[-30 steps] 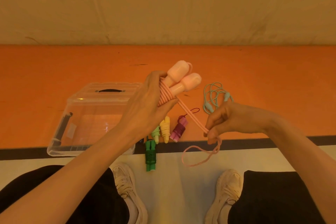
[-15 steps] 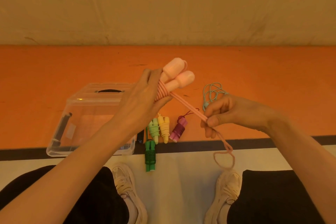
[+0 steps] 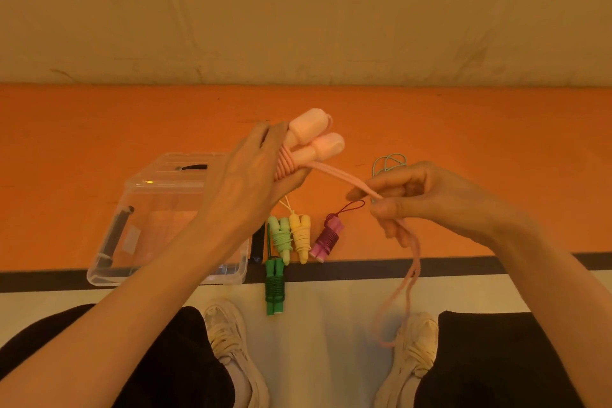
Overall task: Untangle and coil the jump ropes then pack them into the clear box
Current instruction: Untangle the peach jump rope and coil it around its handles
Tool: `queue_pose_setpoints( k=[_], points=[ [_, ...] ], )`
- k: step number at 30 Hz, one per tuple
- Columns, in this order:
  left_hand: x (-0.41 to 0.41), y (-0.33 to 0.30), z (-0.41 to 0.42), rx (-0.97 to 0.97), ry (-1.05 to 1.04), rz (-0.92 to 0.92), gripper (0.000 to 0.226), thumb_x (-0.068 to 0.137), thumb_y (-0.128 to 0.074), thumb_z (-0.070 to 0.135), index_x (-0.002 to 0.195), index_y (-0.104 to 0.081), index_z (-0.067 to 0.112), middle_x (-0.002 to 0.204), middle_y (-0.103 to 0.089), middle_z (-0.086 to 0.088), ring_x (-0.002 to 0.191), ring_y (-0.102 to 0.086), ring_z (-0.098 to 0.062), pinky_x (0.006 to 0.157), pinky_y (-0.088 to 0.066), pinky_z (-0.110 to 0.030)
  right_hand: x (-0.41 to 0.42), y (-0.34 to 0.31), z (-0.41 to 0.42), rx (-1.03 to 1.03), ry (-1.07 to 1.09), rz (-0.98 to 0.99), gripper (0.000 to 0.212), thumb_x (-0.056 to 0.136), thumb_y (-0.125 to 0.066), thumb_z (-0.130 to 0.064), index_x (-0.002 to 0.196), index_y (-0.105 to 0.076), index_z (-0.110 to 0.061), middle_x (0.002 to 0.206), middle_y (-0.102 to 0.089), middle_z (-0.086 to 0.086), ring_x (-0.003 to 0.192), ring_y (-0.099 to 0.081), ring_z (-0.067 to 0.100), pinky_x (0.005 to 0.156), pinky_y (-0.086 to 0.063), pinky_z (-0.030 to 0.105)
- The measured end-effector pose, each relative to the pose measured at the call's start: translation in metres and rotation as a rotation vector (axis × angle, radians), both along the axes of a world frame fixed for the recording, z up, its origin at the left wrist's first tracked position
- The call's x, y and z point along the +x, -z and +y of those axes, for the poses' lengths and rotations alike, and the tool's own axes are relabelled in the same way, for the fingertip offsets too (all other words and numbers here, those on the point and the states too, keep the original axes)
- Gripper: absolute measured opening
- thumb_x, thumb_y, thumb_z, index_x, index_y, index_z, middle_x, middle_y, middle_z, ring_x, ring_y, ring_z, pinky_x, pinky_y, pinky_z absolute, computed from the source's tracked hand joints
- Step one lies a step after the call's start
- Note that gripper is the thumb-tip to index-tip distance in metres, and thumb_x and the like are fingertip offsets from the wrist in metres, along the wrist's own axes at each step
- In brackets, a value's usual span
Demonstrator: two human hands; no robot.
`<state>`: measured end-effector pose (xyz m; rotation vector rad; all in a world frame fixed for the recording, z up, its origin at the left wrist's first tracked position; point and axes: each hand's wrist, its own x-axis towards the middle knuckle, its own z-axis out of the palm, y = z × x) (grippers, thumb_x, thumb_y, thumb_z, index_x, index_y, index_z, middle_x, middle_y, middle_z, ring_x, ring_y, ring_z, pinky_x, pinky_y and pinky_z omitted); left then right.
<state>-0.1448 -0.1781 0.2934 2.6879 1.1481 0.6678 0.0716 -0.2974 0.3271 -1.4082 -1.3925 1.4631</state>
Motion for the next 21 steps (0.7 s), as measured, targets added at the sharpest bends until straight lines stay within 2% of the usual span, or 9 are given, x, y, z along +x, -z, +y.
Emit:
queue_pose_setpoints(
  k=[3, 6, 8, 11, 14, 18, 21],
  points=[
    [-0.007, 0.001, 0.007, 0.038, -0.03, 0.017, 0.059, 0.083, -0.051, 0.05, 0.127, -0.05, 0.011, 0.108, -0.053, -0.005, 0.077, -0.042, -0.011, 0.056, -0.042, -0.031, 0.014, -0.003, -0.006, 0.042, 0.072, -0.156, 0.017, 0.079, -0.068, -0.023, 0.093, -0.078, -0.02, 0.063, -0.064, 0.01, 0.054, -0.058, 0.016, 0.058, -0.051, 0.023],
    [-0.006, 0.001, 0.008, 0.028, -0.031, 0.033, 0.058, 0.082, -0.052, 0.05, 0.126, -0.051, 0.013, 0.107, -0.053, -0.004, 0.077, -0.043, -0.012, 0.058, -0.046, -0.035, 0.025, -0.002, -0.008, 0.146, 0.221, -0.224, 0.014, 0.073, -0.069, -0.032, 0.082, -0.078, -0.027, 0.066, -0.064, 0.003, 0.059, -0.055, 0.008, 0.056, -0.044, 0.016],
    [-0.002, 0.002, 0.003, 0.03, -0.007, 0.065, 0.057, 0.081, -0.052, 0.052, 0.125, -0.052, 0.014, 0.105, -0.052, -0.002, 0.076, -0.046, -0.013, 0.057, -0.048, -0.037, 0.027, -0.002, -0.005, 0.251, 0.342, -0.206, 0.014, 0.072, -0.071, -0.027, 0.084, -0.077, -0.024, 0.072, -0.067, -0.002, 0.067, -0.058, 0.005, 0.06, -0.044, 0.012],
    [0.007, 0.005, -0.003, 0.024, 0.035, 0.092, 0.053, 0.08, -0.055, 0.053, 0.119, -0.057, 0.018, 0.098, -0.053, 0.001, 0.071, -0.046, -0.013, 0.054, -0.048, -0.038, 0.028, -0.002, 0.003, 0.384, 0.444, -0.193, 0.019, 0.072, -0.074, -0.021, 0.089, -0.075, -0.015, 0.081, -0.066, 0.005, 0.077, -0.061, 0.013, 0.069, -0.048, 0.017],
    [0.012, 0.008, -0.008, -0.026, 0.071, 0.121, 0.056, 0.075, -0.054, 0.054, 0.12, -0.058, 0.022, 0.097, -0.052, 0.004, 0.073, -0.052, -0.018, 0.055, -0.049, -0.038, 0.029, -0.005, 0.013, 0.421, 0.465, -0.204, 0.02, 0.072, -0.075, -0.019, 0.091, -0.074, -0.014, 0.082, -0.064, 0.01, 0.078, -0.06, 0.013, 0.072, -0.049, 0.019],
    [0.01, 0.011, -0.005, -0.021, 0.087, 0.169, 0.058, 0.076, -0.056, 0.054, 0.125, -0.057, 0.023, 0.103, -0.053, 0.004, 0.076, -0.056, -0.02, 0.053, -0.046, -0.034, 0.036, -0.009, 0.017, 0.374, 0.371, -0.237, 0.022, 0.071, -0.074, -0.023, 0.09, -0.075, -0.012, 0.076, -0.066, -0.004, 0.077, -0.06, 0.011, 0.069, -0.047, 0.02],
    [0.007, 0.01, -0.001, -0.023, 0.094, 0.164, 0.053, 0.079, -0.058, 0.052, 0.123, -0.058, 0.022, 0.104, -0.052, 0.004, 0.076, -0.056, -0.02, 0.053, -0.047, -0.036, 0.039, -0.007, 0.021, 0.393, 0.384, -0.315, 0.017, 0.073, -0.074, -0.026, 0.088, -0.075, -0.017, 0.079, -0.065, 0.001, 0.078, -0.058, 0.012, 0.068, -0.044, 0.022]
  ],
)
